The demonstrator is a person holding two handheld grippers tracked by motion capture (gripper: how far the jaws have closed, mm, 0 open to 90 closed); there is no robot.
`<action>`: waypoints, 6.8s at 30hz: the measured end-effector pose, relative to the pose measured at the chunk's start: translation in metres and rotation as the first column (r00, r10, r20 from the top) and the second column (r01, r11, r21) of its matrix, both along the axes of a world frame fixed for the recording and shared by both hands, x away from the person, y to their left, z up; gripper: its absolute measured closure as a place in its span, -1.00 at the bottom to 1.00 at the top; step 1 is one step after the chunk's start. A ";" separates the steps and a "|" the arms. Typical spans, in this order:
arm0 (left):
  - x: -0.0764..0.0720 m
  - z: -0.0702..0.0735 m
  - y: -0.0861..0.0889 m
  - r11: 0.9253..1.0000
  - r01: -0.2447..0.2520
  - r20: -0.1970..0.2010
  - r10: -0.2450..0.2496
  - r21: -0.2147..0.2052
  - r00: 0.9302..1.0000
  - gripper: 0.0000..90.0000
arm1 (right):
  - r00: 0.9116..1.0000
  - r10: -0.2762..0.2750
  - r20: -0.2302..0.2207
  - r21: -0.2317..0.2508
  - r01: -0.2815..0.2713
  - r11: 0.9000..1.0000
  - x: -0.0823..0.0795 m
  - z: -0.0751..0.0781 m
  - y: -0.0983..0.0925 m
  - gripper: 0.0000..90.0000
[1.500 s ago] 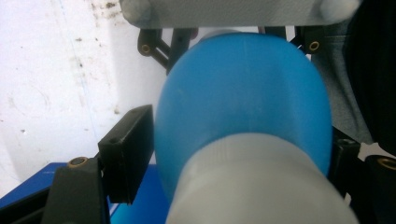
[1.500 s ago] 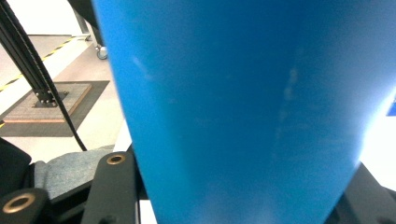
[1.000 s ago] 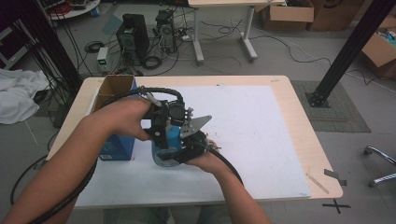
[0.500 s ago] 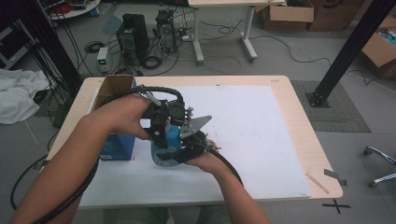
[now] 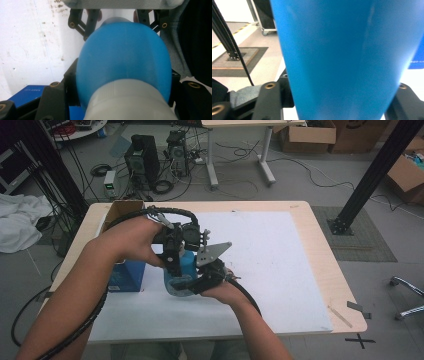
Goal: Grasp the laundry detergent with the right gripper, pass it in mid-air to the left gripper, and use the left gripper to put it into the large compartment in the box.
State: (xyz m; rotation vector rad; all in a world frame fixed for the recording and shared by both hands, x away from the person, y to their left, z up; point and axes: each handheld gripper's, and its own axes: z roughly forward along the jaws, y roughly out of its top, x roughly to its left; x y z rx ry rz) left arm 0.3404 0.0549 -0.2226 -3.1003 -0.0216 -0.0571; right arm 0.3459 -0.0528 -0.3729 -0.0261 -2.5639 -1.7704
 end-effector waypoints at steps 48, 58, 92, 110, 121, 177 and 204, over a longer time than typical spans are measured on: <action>0.027 0.052 0.032 0.961 -0.274 -0.069 0.275 0.023 0.959 -0.15 | 0.999 0.008 0.039 -0.453 0.011 0.891 0.006 0.081 -0.062 -0.94; 0.038 0.080 0.047 0.902 -0.432 -0.096 0.432 0.020 0.897 -0.15 | 0.999 0.016 0.035 -0.614 0.009 0.789 0.010 0.088 -0.074 -1.00; 0.074 0.129 0.159 0.197 -0.980 -0.035 0.980 0.007 0.196 -0.15 | 0.997 0.072 0.004 -0.792 -0.040 0.609 0.003 0.081 -0.084 -1.00; 0.090 0.080 0.192 0.116 -0.993 -0.036 0.993 -0.010 0.116 -0.15 | 0.998 0.063 -0.013 -0.794 -0.049 0.605 0.007 0.074 -0.080 -1.00; 0.096 0.027 0.192 0.126 -0.992 -0.040 0.991 0.024 0.125 -0.15 | 0.998 0.056 -0.024 -0.802 -0.053 0.596 0.008 0.067 -0.081 -1.00; 0.105 -0.065 0.201 0.117 -0.993 -0.049 0.992 0.020 0.116 -0.16 | 0.997 0.053 -0.051 -0.800 -0.073 0.596 0.009 0.063 -0.081 -1.00; 0.102 -0.046 0.194 0.139 -0.990 -0.015 0.990 -0.019 0.139 -0.35 | 0.997 0.045 -0.056 -0.796 -0.072 0.601 0.006 0.063 -0.085 -1.00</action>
